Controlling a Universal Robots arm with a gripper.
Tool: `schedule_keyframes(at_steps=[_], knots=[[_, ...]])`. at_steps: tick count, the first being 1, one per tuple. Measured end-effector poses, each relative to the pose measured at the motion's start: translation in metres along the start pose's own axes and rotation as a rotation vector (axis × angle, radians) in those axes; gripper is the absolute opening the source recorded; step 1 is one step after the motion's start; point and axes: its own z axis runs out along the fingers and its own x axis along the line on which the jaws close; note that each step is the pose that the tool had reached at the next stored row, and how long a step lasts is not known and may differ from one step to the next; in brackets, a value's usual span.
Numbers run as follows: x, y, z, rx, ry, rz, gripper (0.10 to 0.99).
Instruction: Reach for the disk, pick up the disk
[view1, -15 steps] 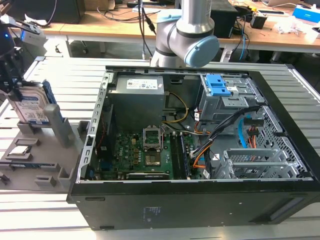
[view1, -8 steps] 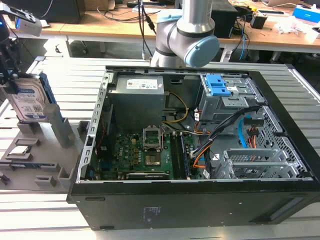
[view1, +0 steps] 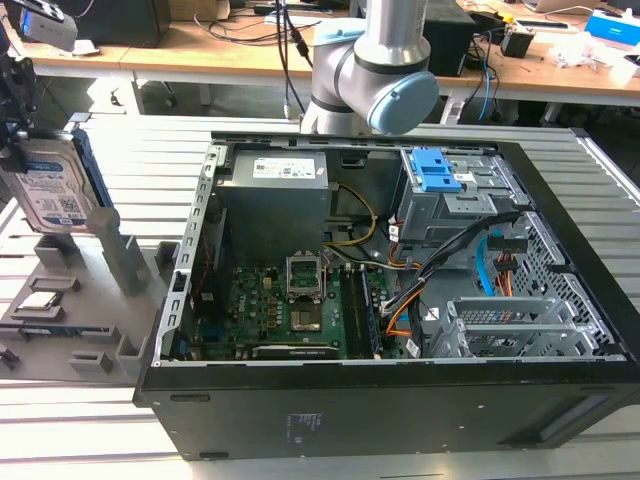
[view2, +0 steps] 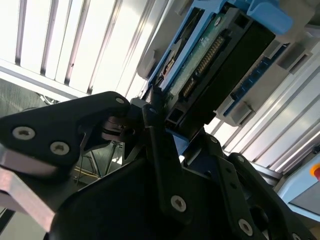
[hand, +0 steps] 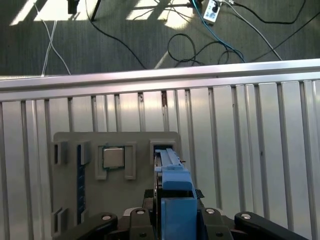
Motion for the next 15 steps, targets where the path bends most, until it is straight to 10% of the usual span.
schedule_keyframes(at_steps=[15], knots=[[-0.0014, 0.0005, -0.0497, -0.005, 0.0024, 0.0, 0.365]])
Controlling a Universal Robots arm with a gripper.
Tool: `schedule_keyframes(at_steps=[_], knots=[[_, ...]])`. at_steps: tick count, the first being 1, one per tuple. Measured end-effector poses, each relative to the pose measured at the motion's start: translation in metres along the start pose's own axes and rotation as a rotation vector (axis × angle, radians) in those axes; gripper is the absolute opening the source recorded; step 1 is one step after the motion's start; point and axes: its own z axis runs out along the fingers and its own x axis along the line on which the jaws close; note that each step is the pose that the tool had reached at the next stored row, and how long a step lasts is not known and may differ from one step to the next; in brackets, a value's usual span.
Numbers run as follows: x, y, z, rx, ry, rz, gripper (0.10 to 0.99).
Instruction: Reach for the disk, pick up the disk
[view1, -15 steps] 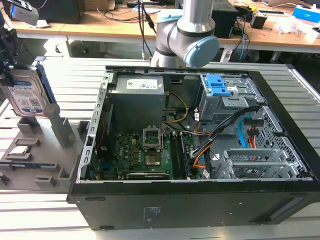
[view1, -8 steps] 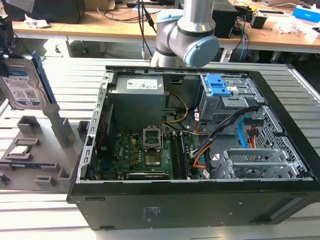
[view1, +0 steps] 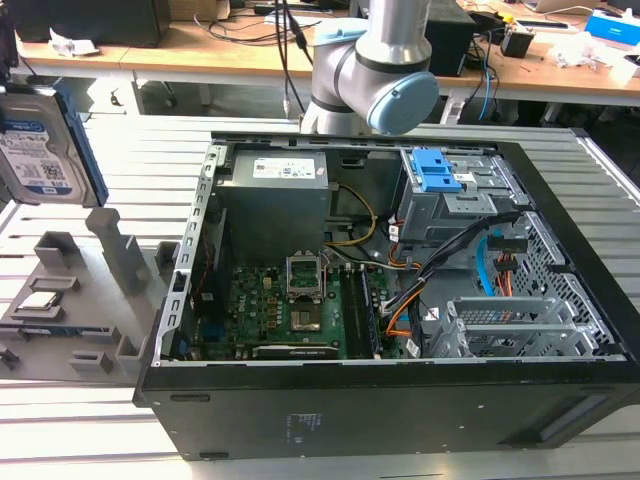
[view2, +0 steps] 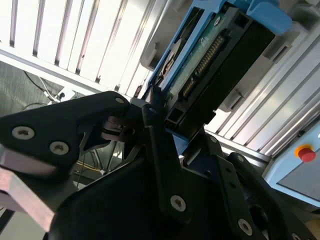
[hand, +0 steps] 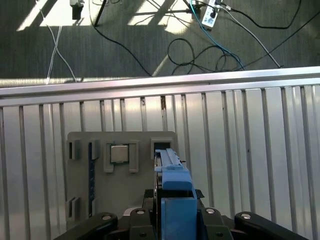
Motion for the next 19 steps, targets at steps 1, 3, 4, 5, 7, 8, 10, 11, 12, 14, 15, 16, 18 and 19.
schedule_keyframes(at_steps=[1, 3, 4, 5, 7, 8, 10, 11, 12, 14, 15, 16, 18, 19], knots=[[-0.0001, 0.0001, -0.0048, 0.0, 0.0, 0.0, 0.365], [-0.0001, 0.0002, -0.0129, -0.001, 0.0001, 0.0, 0.365], [-0.0001, 0.0002, -0.0161, -0.002, 0.0002, 0.0, 0.365], [-0.0002, 0.0002, -0.0184, -0.002, 0.0002, 0.0, 0.365], [-0.0002, 0.0003, -0.0285, -0.003, 0.0002, 0.0, 0.365], [-0.0002, 0.0004, -0.0311, -0.003, 0.0003, 0.0, 0.365], [-0.0003, 0.0005, -0.0379, -0.004, 0.0002, 0.0, 0.365], [-0.0004, 0.0005, -0.0403, -0.004, 0.0003, 0.0, 0.365], [-0.0004, 0.0006, -0.0425, -0.005, 0.0003, 0.0, 0.365], [-0.0005, 0.0006, -0.0471, -0.005, 0.0004, 0.0, 0.365], [-0.0005, 0.0007, -0.0505, -0.006, 0.0004, 0.0, 0.365], [-0.0005, 0.0007, -0.0527, -0.006, 0.0004, 0.0, 0.365], [-0.0005, 0.0008, -0.0579, -0.006, 0.0004, 0.0, 0.365], [-0.0006, 0.0008, -0.061, -0.007, 0.0004, 0.0, 0.365]])
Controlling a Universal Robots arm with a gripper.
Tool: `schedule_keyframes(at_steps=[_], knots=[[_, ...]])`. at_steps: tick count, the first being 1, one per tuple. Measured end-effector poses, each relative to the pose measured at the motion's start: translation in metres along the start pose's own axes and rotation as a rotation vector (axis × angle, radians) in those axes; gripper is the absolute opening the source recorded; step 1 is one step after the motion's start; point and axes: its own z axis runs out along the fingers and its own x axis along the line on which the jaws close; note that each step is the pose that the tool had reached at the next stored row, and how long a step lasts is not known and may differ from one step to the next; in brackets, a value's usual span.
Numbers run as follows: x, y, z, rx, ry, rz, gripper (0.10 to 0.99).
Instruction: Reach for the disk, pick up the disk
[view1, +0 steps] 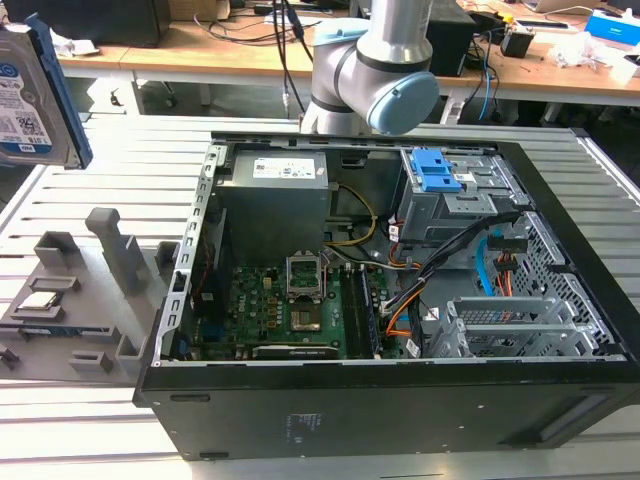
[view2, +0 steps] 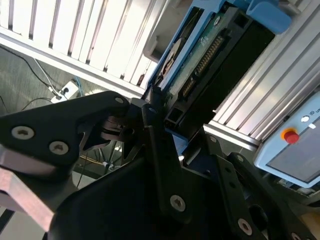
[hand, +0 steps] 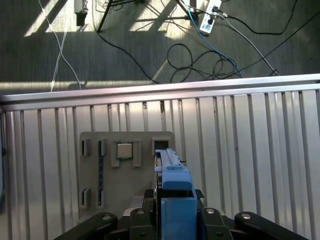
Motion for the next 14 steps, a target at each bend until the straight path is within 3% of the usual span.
schedule_keyframes(at_steps=[14], knots=[[-0.0004, 0.0005, -0.0378, -0.005, 0.0004, 0.0, 0.365]])
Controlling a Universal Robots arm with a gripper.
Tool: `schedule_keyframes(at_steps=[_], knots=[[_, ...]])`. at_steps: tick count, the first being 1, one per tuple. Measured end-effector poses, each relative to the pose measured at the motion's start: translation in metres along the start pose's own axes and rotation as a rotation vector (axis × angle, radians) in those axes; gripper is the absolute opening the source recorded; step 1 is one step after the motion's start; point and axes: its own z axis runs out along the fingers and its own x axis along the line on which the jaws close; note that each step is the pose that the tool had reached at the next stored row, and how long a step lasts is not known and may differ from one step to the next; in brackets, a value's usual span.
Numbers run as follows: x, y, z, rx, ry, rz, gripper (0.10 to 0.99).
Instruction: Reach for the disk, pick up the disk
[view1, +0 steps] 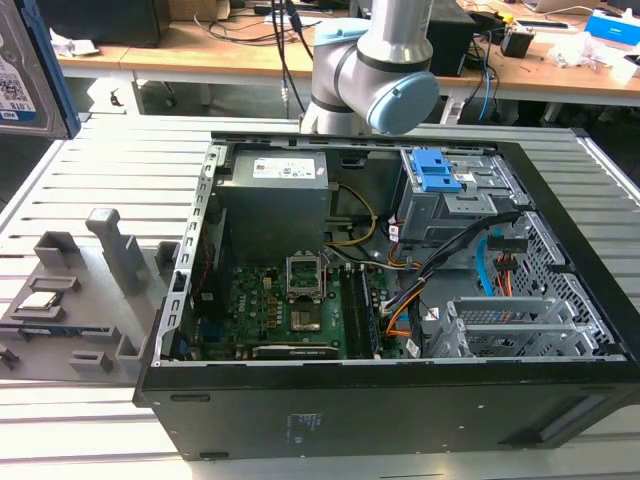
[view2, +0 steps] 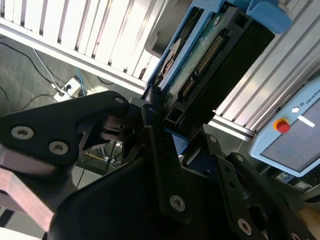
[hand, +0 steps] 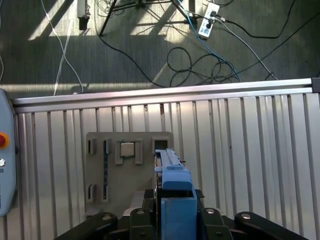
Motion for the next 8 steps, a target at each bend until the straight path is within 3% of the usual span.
schedule_keyframes(at_steps=[8], knots=[[-0.0002, 0.0002, -0.0214, -0.004, 0.0002, 0.0, 0.365]])
